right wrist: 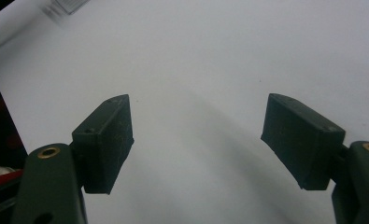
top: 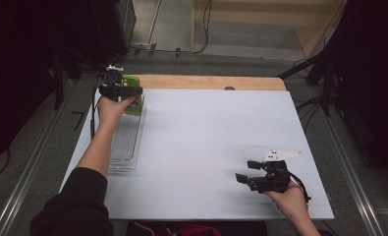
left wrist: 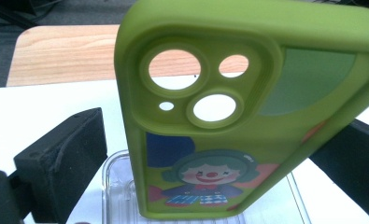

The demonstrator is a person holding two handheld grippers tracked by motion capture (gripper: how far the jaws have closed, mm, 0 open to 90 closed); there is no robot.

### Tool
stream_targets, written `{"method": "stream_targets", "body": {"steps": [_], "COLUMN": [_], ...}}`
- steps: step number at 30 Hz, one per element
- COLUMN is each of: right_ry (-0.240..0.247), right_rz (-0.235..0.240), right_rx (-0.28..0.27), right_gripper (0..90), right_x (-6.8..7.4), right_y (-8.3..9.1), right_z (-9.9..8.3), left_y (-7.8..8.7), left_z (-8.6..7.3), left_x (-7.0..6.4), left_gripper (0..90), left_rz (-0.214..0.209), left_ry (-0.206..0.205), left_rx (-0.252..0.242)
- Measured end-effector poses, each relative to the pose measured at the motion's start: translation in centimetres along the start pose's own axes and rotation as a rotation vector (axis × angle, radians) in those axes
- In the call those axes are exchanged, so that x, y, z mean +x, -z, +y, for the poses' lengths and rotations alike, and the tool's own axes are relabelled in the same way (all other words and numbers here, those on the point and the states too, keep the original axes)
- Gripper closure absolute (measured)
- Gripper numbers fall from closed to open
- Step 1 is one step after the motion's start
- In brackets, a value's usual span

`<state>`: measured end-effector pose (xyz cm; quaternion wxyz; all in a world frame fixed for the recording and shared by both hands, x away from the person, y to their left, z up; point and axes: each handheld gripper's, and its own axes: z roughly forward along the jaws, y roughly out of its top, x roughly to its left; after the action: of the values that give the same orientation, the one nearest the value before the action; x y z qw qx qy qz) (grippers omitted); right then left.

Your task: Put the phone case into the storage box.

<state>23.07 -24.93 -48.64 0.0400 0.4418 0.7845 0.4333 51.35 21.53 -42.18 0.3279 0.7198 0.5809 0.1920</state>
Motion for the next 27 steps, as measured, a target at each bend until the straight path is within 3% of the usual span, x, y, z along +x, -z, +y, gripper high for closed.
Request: {"method": "stream_targets", "body": {"steps": [3, 15, 23, 27], "right_ry": [0.0, -0.003, -0.002, 0.0], "right_rz": [0.0, 0.0, -0.001, 0.001], "right_rx": [0.0, -0.001, 0.002, 0.003], "right_gripper": [22.9, 22.9, 22.9, 22.9], "right_x": [0.0, 0.0, 0.0, 0.0], "right_y": [0.0, 0.1, 0.0, -0.1], "right_z": [0.0, -0.1, 0.0, 0.0], "left_y": [0.0, 0.4, 0.6, 1.1], "left_z": [0.0, 0.0, 0.0, 0.1], "left_x": [-0.1, -0.2, -0.3, -0.3], "left_gripper": [0.0, 0.0, 0.0, 0.0], "left_rz": [0.011, 0.005, -0.024, -0.065], "left_ry": [-0.016, -0.018, -0.02, -0.03], "left_rx": [0.002, -0.007, 0.008, 0.015]}}
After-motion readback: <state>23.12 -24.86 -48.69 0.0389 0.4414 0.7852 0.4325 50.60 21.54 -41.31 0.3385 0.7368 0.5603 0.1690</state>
